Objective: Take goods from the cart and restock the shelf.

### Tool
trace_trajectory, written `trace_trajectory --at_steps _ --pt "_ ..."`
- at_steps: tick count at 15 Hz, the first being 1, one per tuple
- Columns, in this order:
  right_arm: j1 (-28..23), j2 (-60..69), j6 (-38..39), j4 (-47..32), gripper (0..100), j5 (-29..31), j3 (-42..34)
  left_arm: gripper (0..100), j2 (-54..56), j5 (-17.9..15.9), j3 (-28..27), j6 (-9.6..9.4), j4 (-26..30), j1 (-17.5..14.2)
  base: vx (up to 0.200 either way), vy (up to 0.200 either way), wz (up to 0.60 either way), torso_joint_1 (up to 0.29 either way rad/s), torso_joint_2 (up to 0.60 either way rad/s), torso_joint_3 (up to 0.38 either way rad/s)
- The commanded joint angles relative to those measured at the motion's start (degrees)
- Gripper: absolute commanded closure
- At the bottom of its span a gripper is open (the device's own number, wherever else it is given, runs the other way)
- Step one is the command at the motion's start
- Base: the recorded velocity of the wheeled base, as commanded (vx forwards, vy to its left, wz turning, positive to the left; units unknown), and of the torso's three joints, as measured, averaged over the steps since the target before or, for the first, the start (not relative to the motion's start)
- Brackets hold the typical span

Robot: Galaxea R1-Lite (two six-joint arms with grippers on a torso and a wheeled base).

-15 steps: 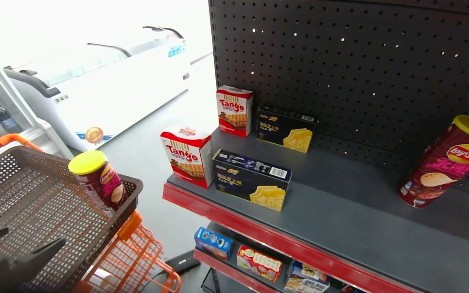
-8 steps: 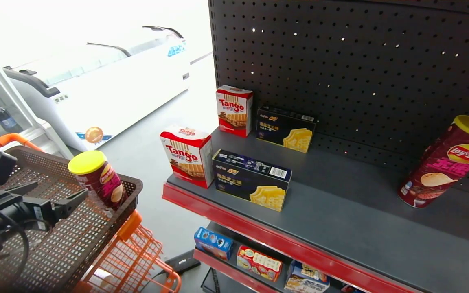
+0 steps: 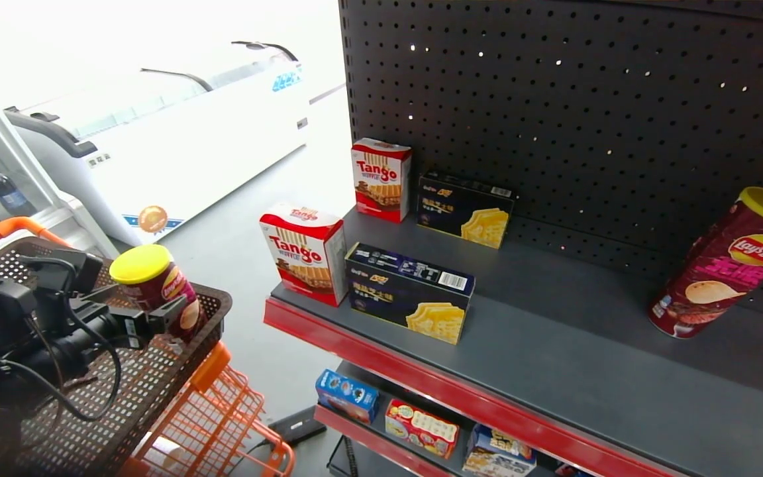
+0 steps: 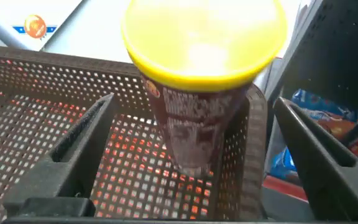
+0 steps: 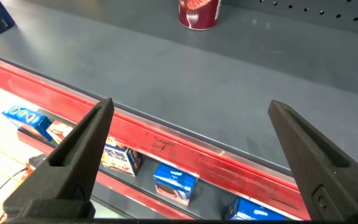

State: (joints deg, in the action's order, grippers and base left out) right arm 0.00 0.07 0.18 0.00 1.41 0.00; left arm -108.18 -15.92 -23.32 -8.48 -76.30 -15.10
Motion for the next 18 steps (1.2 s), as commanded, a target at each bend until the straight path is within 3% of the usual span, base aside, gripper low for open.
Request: trace_trajectory --at_steps 1,5,6,8,15,17,18 --pt "0.0 -0.1 0.0 0.0 0 0.0 0.0 0 -8.2 0.0 -3.7 0.05 -3.5 0.4 0.000 0.000 0.00 0.000 0.00 0.000" --pt "0.0 -0.1 0.0 0.0 0 0.0 0.0 0 -12.4 0.0 -6.8 0.05 -6.0 0.7 0.000 0.000 0.00 0.000 0.00 0.000" --pt "0.0 -0.1 0.0 0.0 0 0.0 0.0 100 -13.2 0.0 -7.9 0.14 -6.9 1.2 0.000 0.000 0.00 0.000 0.00 0.000" --pt "0.0 -0.1 0.0 0.0 0 0.0 0.0 100 -13.3 0.0 -10.3 0.14 -6.8 1.7 0.000 0.000 0.00 0.000 0.00 0.000" --pt "0.0 -0.1 0.1 0.0 0 0.0 0.0 100 -12.6 0.2 -10.3 0.14 -7.2 2.1 0.000 0.000 0.00 0.000 0.00 0.000" --pt "0.0 -0.1 0.0 0.0 0 0.0 0.0 100 -9.5 2.4 -10.3 -0.57 -7.1 2.2 0.000 0.000 0.00 0.000 0.00 0.000" --pt "0.0 -0.1 0.0 0.0 0 0.0 0.0 100 -4.8 3.2 -10.7 -0.04 -6.1 2.1 0.000 0.000 0.00 0.000 0.00 0.000"
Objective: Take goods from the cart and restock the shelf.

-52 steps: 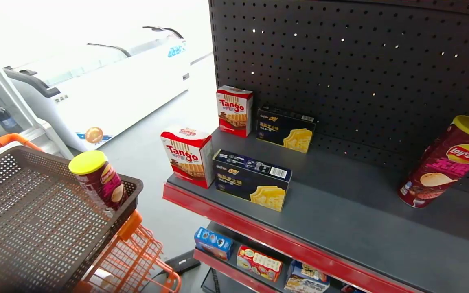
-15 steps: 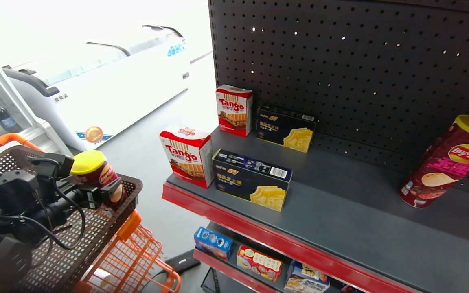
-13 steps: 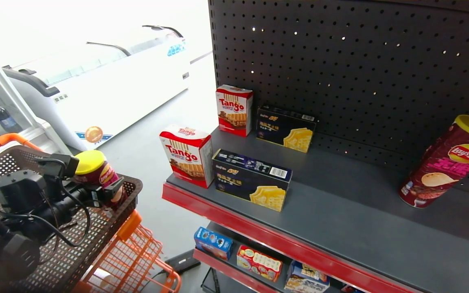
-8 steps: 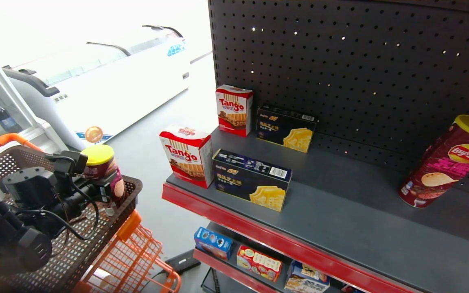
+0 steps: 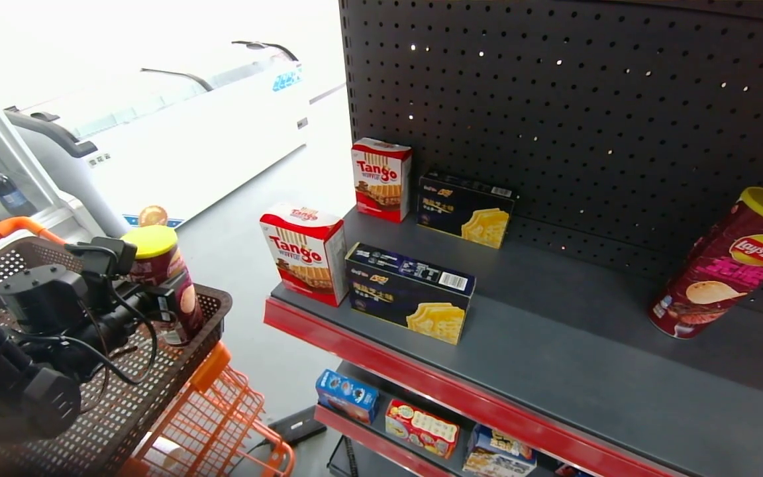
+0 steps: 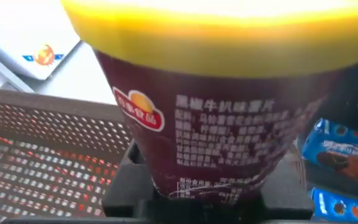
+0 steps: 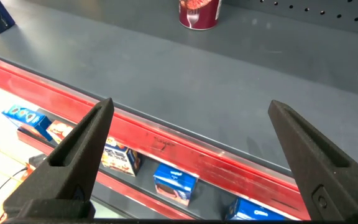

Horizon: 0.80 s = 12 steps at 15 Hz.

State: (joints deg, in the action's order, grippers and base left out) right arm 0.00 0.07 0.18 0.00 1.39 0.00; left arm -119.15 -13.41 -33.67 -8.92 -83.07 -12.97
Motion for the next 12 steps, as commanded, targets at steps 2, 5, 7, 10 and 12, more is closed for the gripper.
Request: trace_trajectory --at_steps 2,5,7,10,12 --pt "0.0 -0.1 0.0 0.0 0 0.0 0.0 100 12.5 0.5 -1.7 0.84 4.9 0.1 0.000 0.000 0.00 0.000 0.00 0.000" --pt "0.0 -0.1 0.0 0.0 0 0.0 0.0 100 23.0 -0.3 0.1 1.36 14.2 2.2 0.000 0.000 0.00 0.000 0.00 0.000" --pt "0.0 -0.1 0.1 0.0 0 0.0 0.0 100 27.5 -0.9 1.2 2.68 15.2 3.7 0.000 0.000 0.00 0.000 0.00 0.000" --pt "0.0 -0.1 0.0 0.0 0 0.0 0.0 100 35.5 -0.4 1.9 3.21 22.7 8.1 0.000 0.000 0.00 0.000 0.00 0.000" --pt "0.0 -0.1 0.0 0.0 0 0.0 0.0 100 39.4 -2.1 4.8 3.47 24.3 11.5 0.000 0.000 0.00 0.000 0.00 0.000"
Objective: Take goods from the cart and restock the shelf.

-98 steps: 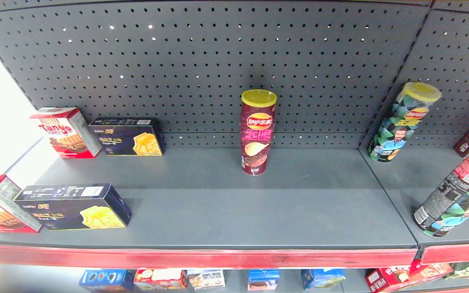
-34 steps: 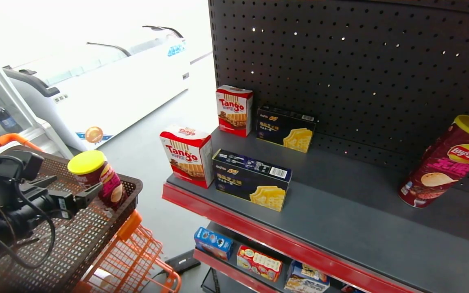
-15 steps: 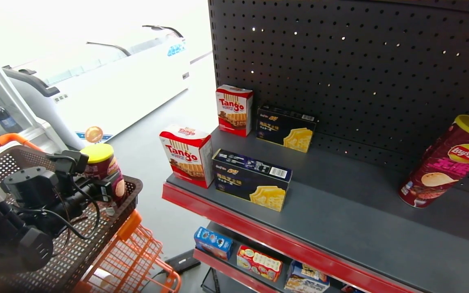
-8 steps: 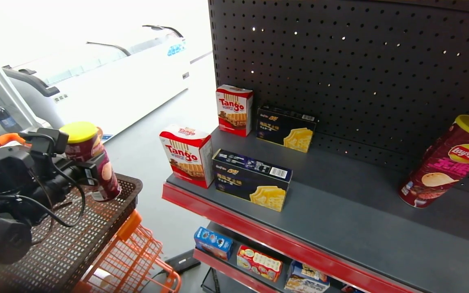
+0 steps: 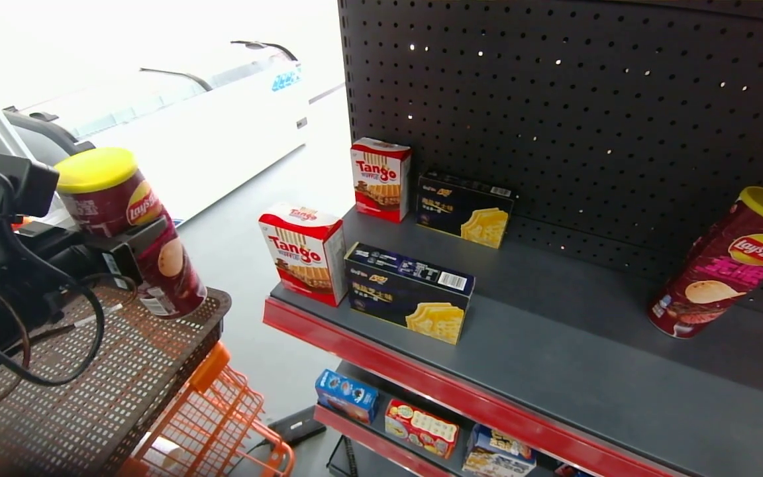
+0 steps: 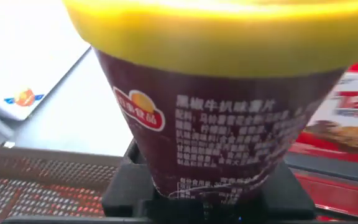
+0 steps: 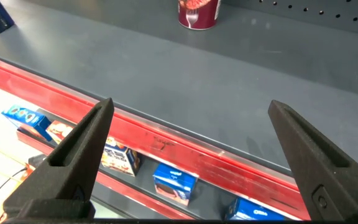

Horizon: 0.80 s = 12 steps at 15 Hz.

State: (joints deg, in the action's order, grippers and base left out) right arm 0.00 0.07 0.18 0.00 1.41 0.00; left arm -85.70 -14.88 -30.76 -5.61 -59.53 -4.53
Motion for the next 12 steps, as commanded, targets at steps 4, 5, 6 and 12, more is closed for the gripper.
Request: trace_trajectory --at_steps 4,5,6,12 --pt "0.0 -0.1 0.1 0.0 0 0.0 0.0 100 10.6 -0.8 7.1 2.71 1.3 15.5 0.000 0.000 0.00 0.000 0.00 0.000" --pt "0.0 -0.1 0.0 0.0 0 0.0 0.0 100 11.3 -0.8 8.1 2.80 1.3 17.5 0.000 0.000 0.00 0.000 0.00 0.000" --pt "0.0 -0.1 0.0 0.0 0 0.0 0.0 100 12.6 -0.8 10.1 2.80 1.3 20.7 0.000 0.000 0.00 0.000 0.00 0.000" --pt "0.0 -0.1 0.1 0.0 0 0.0 0.0 100 12.5 -0.6 12.9 2.00 1.3 30.1 0.000 0.000 0.00 0.000 0.00 0.000"
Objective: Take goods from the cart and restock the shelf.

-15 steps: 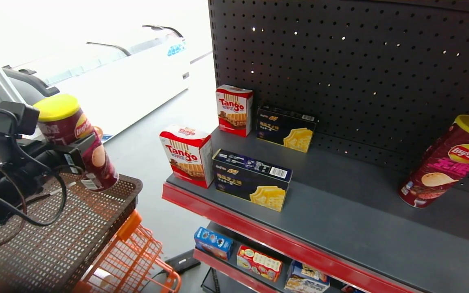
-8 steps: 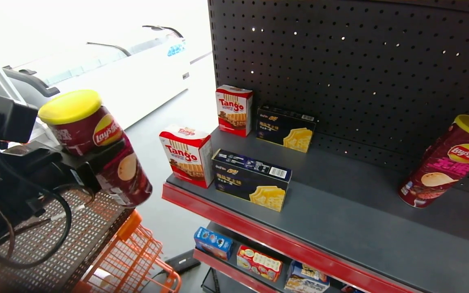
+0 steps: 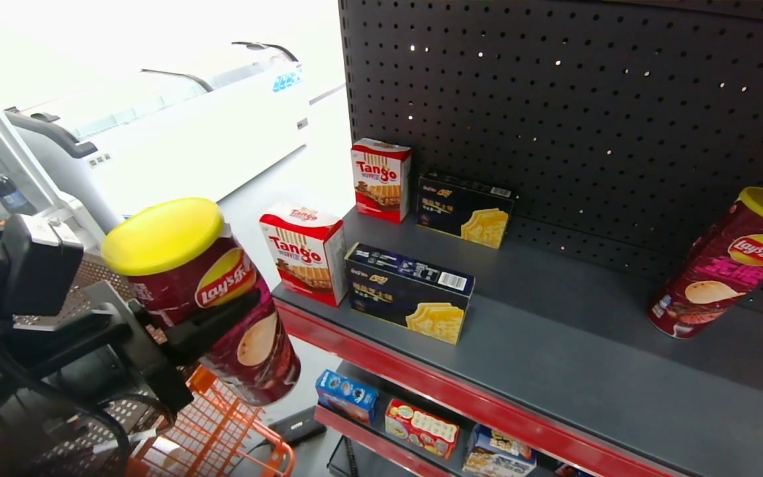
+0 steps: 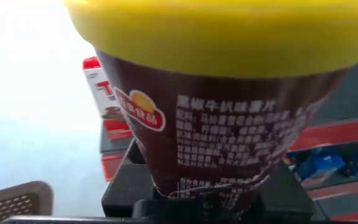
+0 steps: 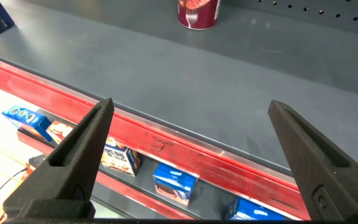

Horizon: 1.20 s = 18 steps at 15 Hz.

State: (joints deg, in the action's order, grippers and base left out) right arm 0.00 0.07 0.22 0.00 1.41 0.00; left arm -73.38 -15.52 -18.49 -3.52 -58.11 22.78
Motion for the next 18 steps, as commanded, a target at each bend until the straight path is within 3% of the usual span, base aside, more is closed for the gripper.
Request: trace_trajectory --at_steps 1,6,10,12,16,18 --pt "0.0 -0.1 0.0 0.0 0 0.0 0.0 100 -0.2 0.0 0.1 -0.08 -0.4 3.7 0.000 0.000 0.00 0.000 0.00 0.000" --pt "0.0 -0.1 0.0 0.0 0 0.0 0.0 100 -0.6 0.0 0.8 0.18 -0.6 10.0 0.000 0.000 0.00 0.000 0.00 0.000" --pt "0.0 -0.1 -0.2 0.0 0 -0.2 0.0 100 -0.5 -0.1 1.4 0.36 -0.2 11.3 0.000 0.000 0.00 0.000 0.00 0.000" --pt "0.0 -0.1 -0.6 0.0 0 -0.3 0.0 100 -0.5 -0.1 1.4 0.53 -0.1 14.0 0.000 0.000 0.00 0.000 0.00 0.000" --pt "0.0 -0.1 -0.5 0.0 0 -0.3 0.0 100 -0.5 -0.2 1.4 0.45 -0.2 16.0 0.000 0.000 0.00 0.000 0.00 0.000" --pt "0.0 -0.1 -0.5 0.0 0 -0.3 0.0 100 -0.5 -0.8 1.4 0.53 -0.3 17.6 0.000 0.000 -0.60 0.002 0.00 0.002"
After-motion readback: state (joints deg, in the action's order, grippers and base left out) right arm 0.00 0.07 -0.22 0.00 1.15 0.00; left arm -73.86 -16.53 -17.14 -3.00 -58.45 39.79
